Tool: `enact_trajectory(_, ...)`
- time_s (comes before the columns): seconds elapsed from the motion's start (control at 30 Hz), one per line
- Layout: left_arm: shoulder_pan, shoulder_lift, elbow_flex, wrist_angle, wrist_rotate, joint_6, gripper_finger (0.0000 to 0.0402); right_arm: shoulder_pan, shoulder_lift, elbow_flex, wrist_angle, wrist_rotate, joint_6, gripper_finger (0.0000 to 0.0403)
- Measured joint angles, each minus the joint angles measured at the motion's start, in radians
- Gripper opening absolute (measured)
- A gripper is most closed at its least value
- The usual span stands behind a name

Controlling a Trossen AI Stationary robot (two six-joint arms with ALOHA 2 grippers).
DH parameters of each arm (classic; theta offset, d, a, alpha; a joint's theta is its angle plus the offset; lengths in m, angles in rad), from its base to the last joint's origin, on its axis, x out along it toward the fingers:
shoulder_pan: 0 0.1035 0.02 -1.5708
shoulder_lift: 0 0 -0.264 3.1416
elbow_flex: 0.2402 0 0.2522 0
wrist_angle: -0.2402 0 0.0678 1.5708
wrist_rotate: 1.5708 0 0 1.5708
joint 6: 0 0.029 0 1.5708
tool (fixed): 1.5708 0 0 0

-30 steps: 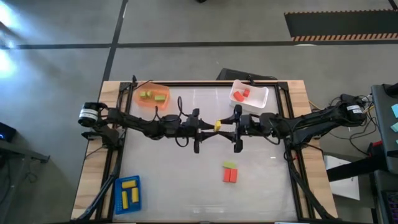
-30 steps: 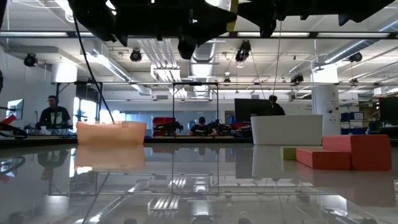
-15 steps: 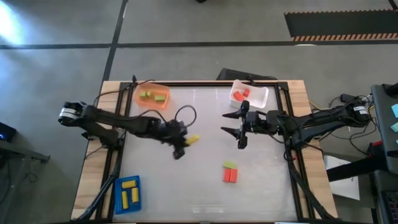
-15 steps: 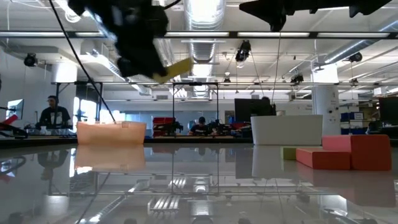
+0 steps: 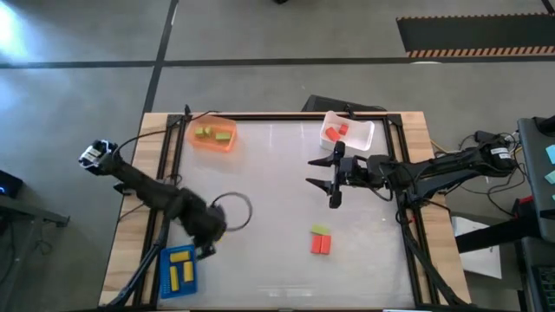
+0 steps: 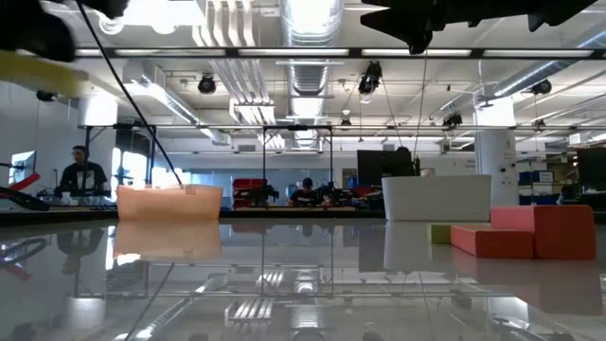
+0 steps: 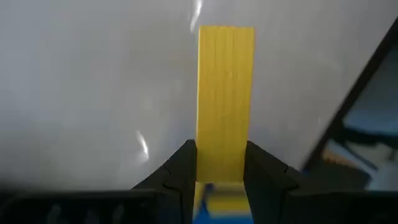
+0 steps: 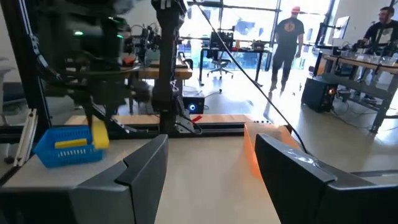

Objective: Sort & place blocks by color
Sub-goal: Put the yellow rectangular block into the blue basket

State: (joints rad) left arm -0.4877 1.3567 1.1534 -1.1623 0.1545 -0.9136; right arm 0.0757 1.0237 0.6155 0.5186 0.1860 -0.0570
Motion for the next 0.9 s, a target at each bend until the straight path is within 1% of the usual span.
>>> enact_trajectory(0.1, -0.093, 0.000, -0.004, -0.059, 0.085, -0.222, 0.0085, 0.000, 0.006, 0.000, 0.001, 0.000, 0.000, 0.0233)
enact_trajectory(0.23, -0.197, 0.000, -0.016, -0.048, 0.189, -0.588, 0.0085, 0.000, 0.010, 0.000, -0.002, 0.000, 0.000, 0.0233)
enact_trajectory(0.37, -0.289, 0.012, -0.028, 0.032, 0.276, -0.888, 0.0085, 0.000, 0.011, 0.000, -0.021, 0.000, 0.003, 0.0233)
enact_trajectory(0.5, -0.360, 0.033, -0.062, 0.120, 0.323, -1.118, 0.0085, 0.000, 0.011, 0.000, -0.036, 0.000, 0.003, 0.0233)
enact_trajectory(0.57, -0.375, 0.043, -0.082, 0.167, 0.324, -1.189, 0.0085, 0.000, 0.011, 0.000, -0.035, 0.000, 0.003, 0.0233)
enact_trajectory(0.63, -0.378, 0.055, -0.092, 0.186, 0.323, -1.221, 0.0088, 0.000, 0.011, 0.000, -0.035, 0.000, 0.003, 0.0233)
enact_trajectory(0.7, -0.378, 0.066, -0.103, 0.185, 0.323, -1.226, 0.0107, 0.000, 0.011, 0.000, -0.035, 0.000, 0.002, 0.0233)
enact_trajectory(0.83, -0.378, 0.073, -0.122, 0.186, 0.339, -1.223, 0.0159, 0.000, 0.011, 0.000, -0.035, 0.000, -0.007, 0.0233)
enact_trajectory(0.9, -0.378, 0.073, -0.129, 0.186, 0.342, -1.223, 0.0178, 0.000, 0.011, 0.000, -0.035, 0.000, -0.008, 0.0233)
